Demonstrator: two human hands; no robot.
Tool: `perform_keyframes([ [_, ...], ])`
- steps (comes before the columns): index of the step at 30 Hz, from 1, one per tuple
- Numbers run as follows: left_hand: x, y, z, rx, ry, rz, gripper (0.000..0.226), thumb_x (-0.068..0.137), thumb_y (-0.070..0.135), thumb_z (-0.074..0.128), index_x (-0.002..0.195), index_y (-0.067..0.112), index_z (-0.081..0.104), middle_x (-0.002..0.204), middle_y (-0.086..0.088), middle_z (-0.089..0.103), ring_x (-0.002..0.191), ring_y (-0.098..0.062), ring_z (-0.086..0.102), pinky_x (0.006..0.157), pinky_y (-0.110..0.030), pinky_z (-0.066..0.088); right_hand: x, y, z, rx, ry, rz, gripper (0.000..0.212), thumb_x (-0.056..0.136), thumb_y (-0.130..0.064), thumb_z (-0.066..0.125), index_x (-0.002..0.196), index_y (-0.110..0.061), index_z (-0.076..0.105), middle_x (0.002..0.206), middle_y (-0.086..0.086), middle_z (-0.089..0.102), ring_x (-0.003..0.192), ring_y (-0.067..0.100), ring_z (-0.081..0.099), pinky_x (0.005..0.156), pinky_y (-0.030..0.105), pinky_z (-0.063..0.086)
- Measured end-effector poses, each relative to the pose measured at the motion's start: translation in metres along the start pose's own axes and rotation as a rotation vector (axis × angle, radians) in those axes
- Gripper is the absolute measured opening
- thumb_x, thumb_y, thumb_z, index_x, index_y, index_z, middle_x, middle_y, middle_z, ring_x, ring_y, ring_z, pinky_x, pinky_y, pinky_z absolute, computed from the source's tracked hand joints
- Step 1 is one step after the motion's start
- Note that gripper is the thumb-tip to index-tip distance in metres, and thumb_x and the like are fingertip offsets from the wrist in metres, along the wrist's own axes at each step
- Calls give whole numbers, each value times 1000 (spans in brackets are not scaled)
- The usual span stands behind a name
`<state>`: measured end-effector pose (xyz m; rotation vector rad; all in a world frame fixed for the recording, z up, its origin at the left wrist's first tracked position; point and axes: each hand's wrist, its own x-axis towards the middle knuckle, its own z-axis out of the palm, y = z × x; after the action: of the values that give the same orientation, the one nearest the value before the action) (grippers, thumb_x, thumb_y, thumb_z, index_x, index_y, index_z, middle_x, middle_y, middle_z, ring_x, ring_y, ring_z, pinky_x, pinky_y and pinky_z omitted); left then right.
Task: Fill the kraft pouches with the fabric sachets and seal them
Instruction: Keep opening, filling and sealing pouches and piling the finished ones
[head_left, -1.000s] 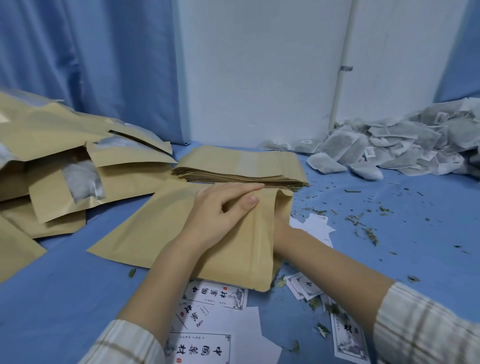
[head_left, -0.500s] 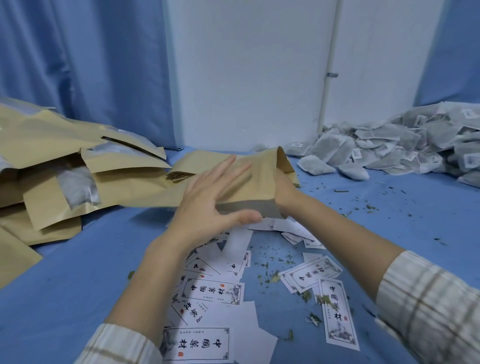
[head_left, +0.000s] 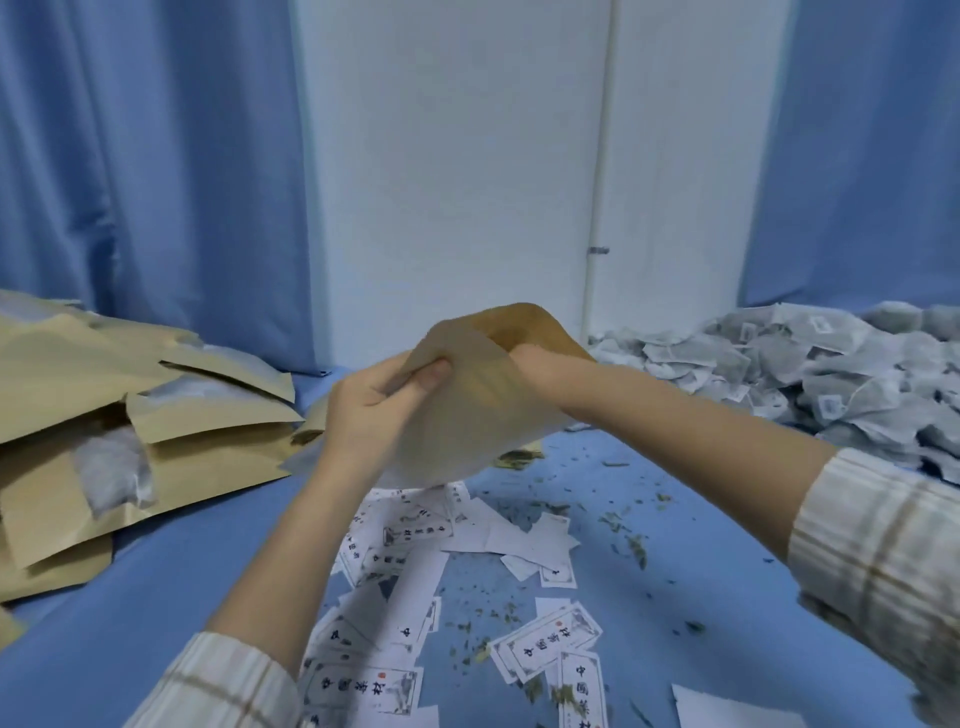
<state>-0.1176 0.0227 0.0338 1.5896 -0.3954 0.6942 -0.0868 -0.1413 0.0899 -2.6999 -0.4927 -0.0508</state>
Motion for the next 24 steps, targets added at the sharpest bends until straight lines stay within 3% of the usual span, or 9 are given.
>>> perform_keyframes([
  [2, 11, 12, 5, -50, 5, -6, 8, 84, 18, 67, 83, 25, 71, 64, 29, 64, 64, 16, 55, 60, -2, 38, -5, -1, -21, -9, -60, -51, 26, 99, -21, 36, 101, -11, 59, 94, -3, 46, 100, 22, 47, 91, 27, 33],
  [4, 20, 22, 8, -91, -7, -10, 12, 86, 19, 66, 76, 26, 69, 63, 26, 65, 61, 13, 56, 57, -3, 39, -12, -6, -45, -11, -101, -54, 31, 100, -22, 34, 119, -10, 55, 107, -3, 45, 102, 16, 44, 87, 21, 32],
  [7, 36, 32, 13, -113, -11, -36, 13, 86, 24, 65, 74, 24, 68, 65, 22, 67, 60, 9, 59, 55, -6, 43, -17, -12, -79, -23, 8, -213, 24, 94, -17, 45, 100, -7, 67, 94, 5, 63, 84, 9, 52, 71, 17, 40],
  [9, 44, 35, 16, -163, 30, -82, 10, 87, 27, 65, 79, 23, 69, 70, 18, 70, 64, 6, 63, 56, -9, 46, -22, -12, -104, 60, 217, -318, 29, 91, -39, 52, 81, -21, 72, 76, -5, 68, 70, 2, 57, 67, 17, 43],
  [12, 56, 36, 17, -286, 100, -199, 11, 88, 30, 64, 85, 20, 70, 77, 11, 73, 71, -3, 68, 63, -17, 55, -24, 5, -126, 91, 418, -345, 61, 82, -68, 43, 47, -18, 46, 48, -8, 46, 49, 12, 40, 51, 24, 34],
  [16, 68, 33, 18, -318, 70, -294, 15, 85, 34, 66, 89, 21, 70, 87, 8, 74, 82, -8, 70, 76, -27, 55, -19, 23, -125, -138, 429, -397, 77, 67, -83, 46, 71, -6, 58, 86, 4, 60, 91, 10, 49, 78, 27, 39],
  [19, 70, 29, 20, -370, 14, -357, 22, 83, 34, 68, 96, 17, 70, 96, 0, 74, 91, -15, 70, 82, -32, 52, -13, 30, -118, -47, 429, -377, 44, 58, -75, 54, 70, -33, 58, 110, -14, 54, 109, 4, 43, 88, 20, 33],
  [21, 71, 28, 21, -398, -39, -390, 31, 80, 35, 69, 103, 14, 69, 100, -3, 73, 93, -17, 70, 75, -28, 55, -7, 38, -117, 59, 405, -322, 47, 52, -76, 60, 70, -32, 61, 116, -13, 54, 107, 3, 49, 85, 20, 36],
  [24, 76, 31, 17, -394, -170, -392, 44, 75, 39, 70, 110, 13, 69, 106, -4, 72, 96, -19, 69, 68, -25, 56, 1, 46, -120, 120, 396, -287, 76, 44, -79, 67, 78, -10, 65, 83, 3, 60, 76, 14, 52, 72, 30, 37],
])
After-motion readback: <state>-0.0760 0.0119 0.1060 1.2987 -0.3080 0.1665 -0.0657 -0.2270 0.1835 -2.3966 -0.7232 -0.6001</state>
